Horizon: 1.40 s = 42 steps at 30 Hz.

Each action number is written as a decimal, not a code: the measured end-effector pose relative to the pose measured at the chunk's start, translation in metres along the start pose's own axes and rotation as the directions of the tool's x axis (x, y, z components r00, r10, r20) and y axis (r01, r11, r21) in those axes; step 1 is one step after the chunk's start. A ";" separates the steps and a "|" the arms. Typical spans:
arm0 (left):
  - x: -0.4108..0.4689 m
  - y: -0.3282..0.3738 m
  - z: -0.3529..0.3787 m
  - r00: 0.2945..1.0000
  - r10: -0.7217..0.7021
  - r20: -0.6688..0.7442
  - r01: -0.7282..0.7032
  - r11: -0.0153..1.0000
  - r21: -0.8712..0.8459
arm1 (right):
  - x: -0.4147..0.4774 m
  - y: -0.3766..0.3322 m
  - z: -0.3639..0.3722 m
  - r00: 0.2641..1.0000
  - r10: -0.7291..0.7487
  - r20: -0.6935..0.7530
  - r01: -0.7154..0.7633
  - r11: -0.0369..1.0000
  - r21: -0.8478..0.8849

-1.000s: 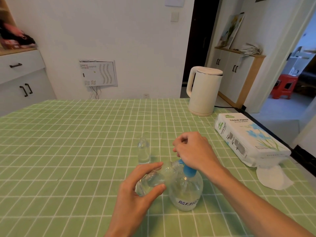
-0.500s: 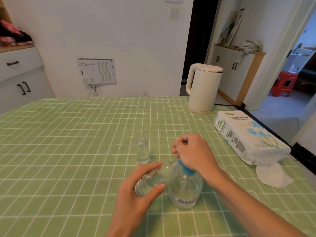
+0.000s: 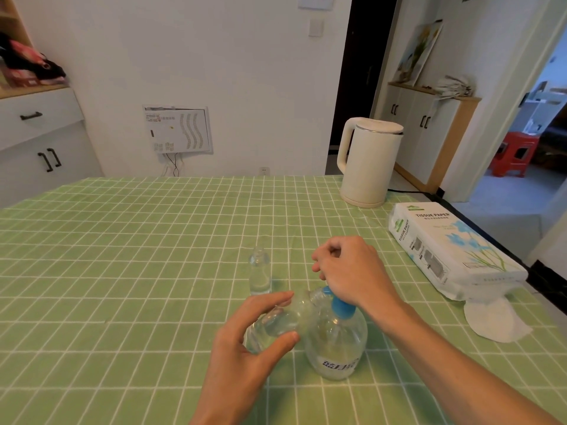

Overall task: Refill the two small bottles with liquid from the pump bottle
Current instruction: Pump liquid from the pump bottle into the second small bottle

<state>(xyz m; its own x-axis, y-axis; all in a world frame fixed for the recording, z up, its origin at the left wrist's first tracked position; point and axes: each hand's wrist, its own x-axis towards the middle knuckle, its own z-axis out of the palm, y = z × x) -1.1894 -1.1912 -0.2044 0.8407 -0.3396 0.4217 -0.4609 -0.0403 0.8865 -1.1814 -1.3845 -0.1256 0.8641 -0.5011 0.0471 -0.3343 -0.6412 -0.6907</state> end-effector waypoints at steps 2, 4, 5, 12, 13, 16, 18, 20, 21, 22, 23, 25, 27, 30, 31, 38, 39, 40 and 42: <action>0.000 -0.001 0.000 1.000 -0.005 -0.002 0.005 1.000 0.009 | -0.001 0.002 0.002 1.000 0.007 0.001 -0.007 1.000 0.001; 0.000 -0.001 0.001 1.000 -0.008 -0.002 0.008 1.000 0.011 | -0.002 0.006 0.005 1.000 0.026 0.016 -0.026 1.000 -0.006; 0.000 -0.001 0.002 1.000 -0.007 -0.001 0.007 1.000 0.004 | -0.003 0.007 0.005 0.999 0.030 0.021 -0.030 1.000 -0.006; -0.001 -0.001 0.001 1.000 -0.010 0.002 0.010 1.000 0.010 | -0.003 0.007 0.005 0.999 0.041 0.015 -0.041 0.999 -0.003; -0.001 0.000 0.001 1.000 -0.010 0.002 0.010 1.000 0.010 | -0.002 0.006 0.003 0.999 0.044 0.020 -0.044 0.999 -0.003; -0.001 0.000 -0.001 1.000 -0.007 -0.003 0.007 1.000 0.003 | 0.000 0.000 -0.002 1.000 0.016 0.005 -0.016 1.000 -0.027; 0.000 0.000 -0.001 1.000 0.000 -0.004 0.000 1.000 0.003 | 0.000 -0.002 -0.003 1.000 0.000 -0.004 0.000 0.999 -0.037; 0.000 0.001 -0.001 1.000 0.003 -0.002 -0.003 1.000 0.001 | -0.001 -0.002 -0.002 1.000 0.007 0.007 -0.006 1.000 -0.023; 0.000 0.001 -0.001 1.000 0.003 0.001 -0.003 1.000 0.000 | -0.001 -0.002 -0.002 1.000 0.013 0.010 -0.013 1.000 -0.016; 0.000 0.000 -0.001 1.000 0.002 0.004 -0.002 1.000 0.000 | -0.001 -0.002 -0.001 1.000 0.017 0.012 -0.017 1.000 -0.012; 0.000 0.000 -0.001 1.000 0.001 0.007 -0.001 1.000 0.000 | -0.001 -0.001 -0.001 1.000 0.018 0.013 -0.018 1.000 -0.007; 0.000 0.000 -0.001 1.000 0.002 0.005 -0.002 1.000 -0.003 | -0.001 0.001 0.001 1.000 0.020 0.009 -0.020 1.000 0.010; 0.000 -0.002 0.000 1.000 0.002 0.002 -0.002 1.000 0.007 | -0.001 0.003 0.003 1.000 0.026 0.009 -0.026 1.000 0.016; -0.001 -0.001 0.001 1.000 0.007 0.005 -0.007 1.000 0.011 | -0.002 0.007 0.006 0.999 0.041 0.027 -0.041 0.999 0.010; -0.001 -0.001 0.002 1.000 0.009 0.002 -0.009 1.000 0.003 | -0.002 0.008 0.007 0.999 0.042 0.025 -0.043 0.999 0.010; -0.002 0.001 0.002 1.000 0.001 -0.010 -0.001 1.000 -0.015 | -0.002 0.006 0.007 0.999 0.041 0.019 -0.041 0.999 0.003; -0.001 0.001 0.002 1.000 -0.001 -0.011 0.001 1.000 -0.015 | -0.002 0.005 0.006 0.999 0.041 0.023 -0.042 0.999 0.005; -0.001 0.001 0.002 1.000 -0.002 -0.012 0.001 1.000 -0.014 | -0.002 0.004 0.004 0.999 0.042 0.025 -0.043 0.999 0.008; -0.001 0.001 0.001 1.000 -0.003 -0.006 0.003 1.000 -0.011 | 0.000 0.001 0.001 0.999 0.038 0.017 -0.038 0.999 -0.001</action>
<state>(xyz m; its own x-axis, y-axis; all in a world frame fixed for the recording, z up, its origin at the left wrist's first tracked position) -1.1903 -1.1916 -0.2041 0.8441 -0.3335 0.4199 -0.4550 -0.0312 0.8899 -1.1816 -1.3842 -0.1276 0.8569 -0.5154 0.0090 -0.3671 -0.6224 -0.6913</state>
